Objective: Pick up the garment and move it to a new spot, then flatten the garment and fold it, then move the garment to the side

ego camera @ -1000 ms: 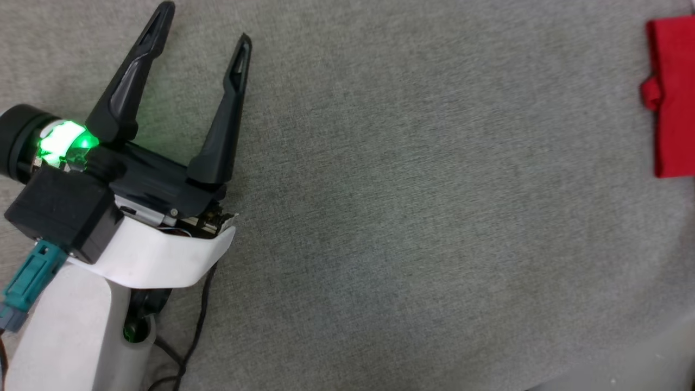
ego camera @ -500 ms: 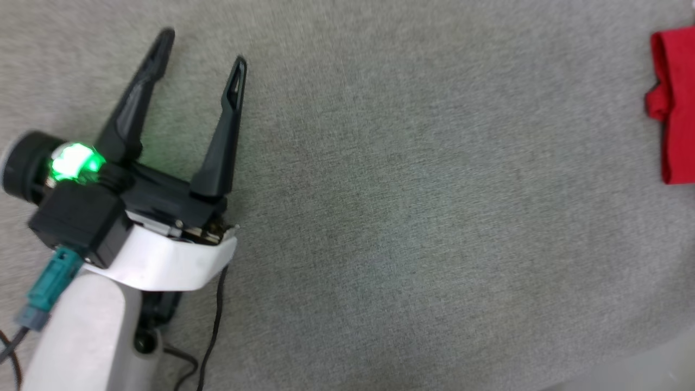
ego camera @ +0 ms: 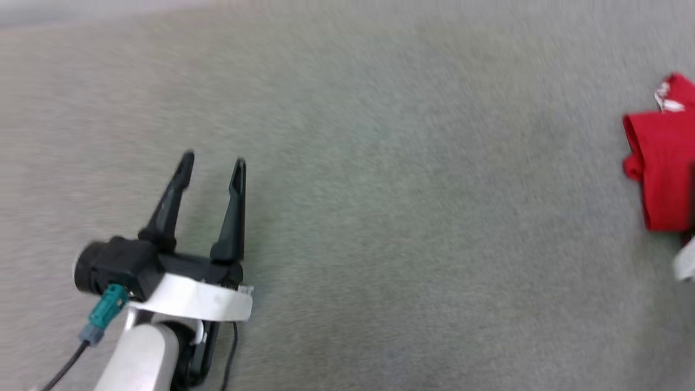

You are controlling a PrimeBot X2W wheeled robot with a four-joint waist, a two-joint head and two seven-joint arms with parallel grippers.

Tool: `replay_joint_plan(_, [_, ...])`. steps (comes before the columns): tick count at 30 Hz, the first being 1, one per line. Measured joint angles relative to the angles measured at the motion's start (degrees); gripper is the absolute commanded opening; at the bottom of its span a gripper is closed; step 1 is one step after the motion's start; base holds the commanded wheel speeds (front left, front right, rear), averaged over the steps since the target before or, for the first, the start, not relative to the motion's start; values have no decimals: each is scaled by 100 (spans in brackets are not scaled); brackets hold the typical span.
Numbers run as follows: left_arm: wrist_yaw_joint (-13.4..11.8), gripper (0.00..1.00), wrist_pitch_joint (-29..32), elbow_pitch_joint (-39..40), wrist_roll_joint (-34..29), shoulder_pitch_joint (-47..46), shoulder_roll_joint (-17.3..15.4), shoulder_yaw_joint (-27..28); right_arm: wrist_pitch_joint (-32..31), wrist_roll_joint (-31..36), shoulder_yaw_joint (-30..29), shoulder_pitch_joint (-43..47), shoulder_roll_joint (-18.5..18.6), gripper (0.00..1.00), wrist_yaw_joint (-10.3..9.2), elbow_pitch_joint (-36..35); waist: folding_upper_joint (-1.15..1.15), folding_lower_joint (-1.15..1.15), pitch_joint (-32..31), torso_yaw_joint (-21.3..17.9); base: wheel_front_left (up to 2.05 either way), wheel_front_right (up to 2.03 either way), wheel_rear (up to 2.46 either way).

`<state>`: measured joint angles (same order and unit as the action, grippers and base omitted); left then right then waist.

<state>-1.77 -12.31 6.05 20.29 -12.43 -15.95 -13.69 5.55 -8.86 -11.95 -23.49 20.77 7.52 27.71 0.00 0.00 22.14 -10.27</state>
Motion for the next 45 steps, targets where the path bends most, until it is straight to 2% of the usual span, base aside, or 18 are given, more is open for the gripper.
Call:
replay_joint_plan(1, [-59,100,-47,-201,71,185,48,34,-69,-101,304,310,-285,100,-1,-338,0,0,-299,276,0,0,0])
replay_joint_plan(5, [-143,100,-96,-442,115,417,63,115,-213,-107,583,666,-727,100,-1,-912,0,0,-652,633,0,0,0])
replay_joint_plan(11, [-280,100,-125,-681,165,764,5,272,-410,77,784,1356,-1169,100,0,-1949,0,-1,-1205,1031,0,0,0])
replay_joint_plan(17, [-348,100,-82,-814,194,1191,-94,302,-769,152,787,2308,-1466,100,0,-2919,0,-1,-1739,1210,0,0,0])
replay_joint_plan(23, [-397,100,-18,-901,267,1626,-137,300,-1068,213,840,3114,-1666,100,-1,-3661,0,-2,-2212,1190,0,0,0])
replay_joint_plan(33, [-419,100,-3,-989,353,1749,-123,254,-1257,170,878,3276,-1747,100,-1,-4053,0,-1,-2449,1114,0,0,0])
replay_joint_plan(45, [-369,100,-43,-1141,403,1646,-96,185,-1282,144,896,3289,-1768,100,-1,-4085,0,0,-2441,1152,0,0,0])
